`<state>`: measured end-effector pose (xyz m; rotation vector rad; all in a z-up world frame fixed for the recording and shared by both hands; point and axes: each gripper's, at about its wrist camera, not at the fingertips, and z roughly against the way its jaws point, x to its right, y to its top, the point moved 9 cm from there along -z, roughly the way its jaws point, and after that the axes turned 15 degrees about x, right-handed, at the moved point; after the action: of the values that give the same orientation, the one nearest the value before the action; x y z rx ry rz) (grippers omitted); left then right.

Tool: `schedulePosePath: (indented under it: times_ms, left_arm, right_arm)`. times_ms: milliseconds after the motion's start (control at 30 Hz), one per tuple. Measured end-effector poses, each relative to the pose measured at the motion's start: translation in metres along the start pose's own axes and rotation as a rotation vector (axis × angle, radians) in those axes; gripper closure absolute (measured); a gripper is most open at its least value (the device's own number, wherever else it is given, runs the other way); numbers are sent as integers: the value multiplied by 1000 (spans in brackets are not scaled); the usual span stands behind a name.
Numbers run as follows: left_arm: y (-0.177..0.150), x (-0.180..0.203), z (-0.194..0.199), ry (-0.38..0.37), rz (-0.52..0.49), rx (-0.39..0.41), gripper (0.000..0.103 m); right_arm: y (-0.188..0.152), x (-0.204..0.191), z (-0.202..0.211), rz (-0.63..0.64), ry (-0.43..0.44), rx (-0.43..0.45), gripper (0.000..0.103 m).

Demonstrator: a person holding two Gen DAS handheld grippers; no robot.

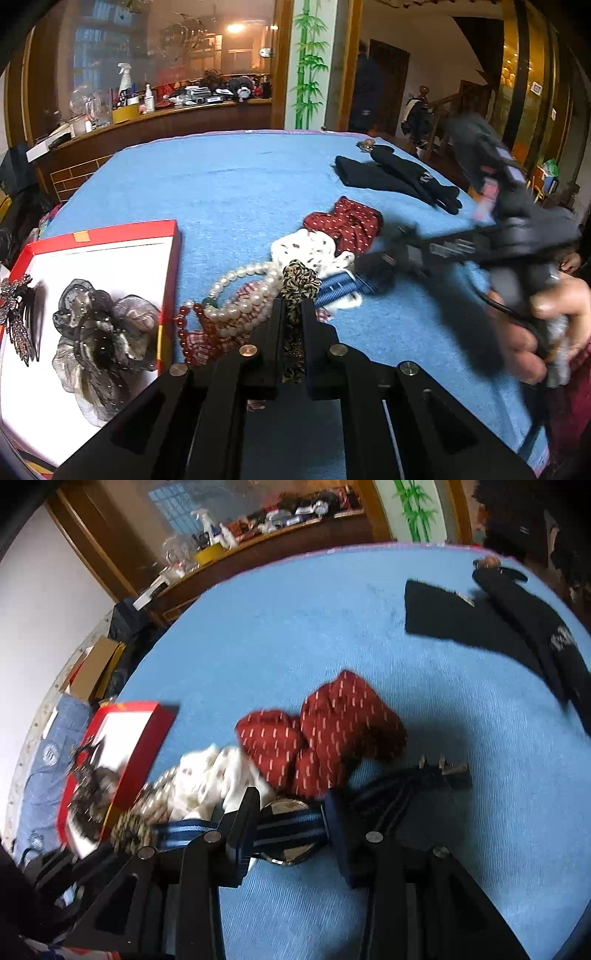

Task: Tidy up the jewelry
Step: 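Grasp the brown patterned scrunchie with the left tool while the right tool lifts the watch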

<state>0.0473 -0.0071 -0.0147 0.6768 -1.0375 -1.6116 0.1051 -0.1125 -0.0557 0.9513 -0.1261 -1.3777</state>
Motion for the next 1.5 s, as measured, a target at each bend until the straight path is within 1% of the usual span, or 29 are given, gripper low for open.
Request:
schedulePosePath:
  times_ms: [100, 133, 200, 233, 267, 300, 333, 400, 467, 500, 533, 667, 733, 800, 867, 933, 967, 1000, 1100, 1133, 1167, 1233, 1333, 1367, 1467, 1500]
  left_arm:
    - [-1, -4, -1, 2, 16, -8, 95]
    - [-1, -4, -2, 4, 14, -9, 95]
    - [-1, -2, -2, 3, 6, -10, 95]
    - [0, -2, -2, 6, 1, -7, 95]
    - [0, -2, -2, 9, -1, -5, 95]
    - [0, -3, -2, 10, 2, -5, 95]
    - [0, -4, -3, 12, 5, -6, 95]
    - [0, -6, -3, 17, 10, -9, 95]
    - [-1, -6, -4, 16, 9, -11, 95]
    - [-1, -5, -3, 16, 5, -10, 95]
    - [-1, -4, -3, 16, 1, -9, 95]
    - [0, -4, -2, 19, -6, -5, 95]
    - [-1, -4, -3, 20, -3, -6, 95]
    - [-1, -4, -3, 19, -2, -7, 95]
    - [-1, -4, -2, 19, -4, -6, 95]
    - [-1, -4, -2, 20, -3, -6, 95]
    - [-1, -5, -2, 21, -1, -6, 95]
    - [0, -5, -1, 21, 2, -4, 95]
    - [1, -9, 0, 25, 14, -2, 95]
    - [1, -10, 0, 24, 17, -2, 95]
    - [1, -10, -1, 24, 19, -3, 95]
    - [1, -9, -1, 23, 16, -5, 95]
    - [1, -8, -2, 24, 9, -5, 95]
    - [1, -8, -2, 23, 11, -6, 95]
    - [-1, -7, -2, 21, 10, -13, 95]
    - [-1, -6, -2, 21, 7, -13, 95]
  right_arm:
    - [-20, -1, 19, -75, 85, -47, 56]
    - [-24, -1, 23, -87, 102, -54, 52]
    - [-38, -7, 33, -116, 181, -87, 44]
    - [-47, -12, 38, -108, 227, -108, 44]
    - [-51, -16, 40, -87, 238, -120, 44]
    - [-54, -22, 44, -36, 244, -118, 44]
    - [-53, -26, 46, -2, 243, -106, 44]
    - [-44, -33, 53, 86, 220, -55, 44]
    - [-33, -33, 55, 109, 200, -2, 42]
    - [-26, -30, 54, 105, 192, 20, 39]
    - [-19, -27, 50, 96, 186, 34, 38]
    - [0, -8, 20, 74, 115, 21, 38]
    - [3, -2, 9, 55, 109, 10, 39]
    - [3, 4, 2, 74, 75, -4, 38]
    - [0, 1, 7, 48, 134, -20, 34]
    - [-6, -6, 13, 38, 192, -47, 25]
    - [-12, -12, 17, 46, 231, -73, 23]
    - [-18, -15, 20, 53, 245, -87, 22]
    - [-41, -35, 31, 76, 334, -152, 20]
    - [-52, -45, 36, 118, 360, -171, 20]
    - [-57, -50, 39, 162, 353, -169, 20]
    - [-61, -57, 44, 263, 304, -132, 20]
    - [-55, -53, 40, 362, 189, -72, 20]
    - [-55, -51, 38, 376, 168, -69, 20]
    - [-57, -47, 27, 433, 96, -63, 27]
    - [-56, -46, 23, 442, 86, -63, 33]
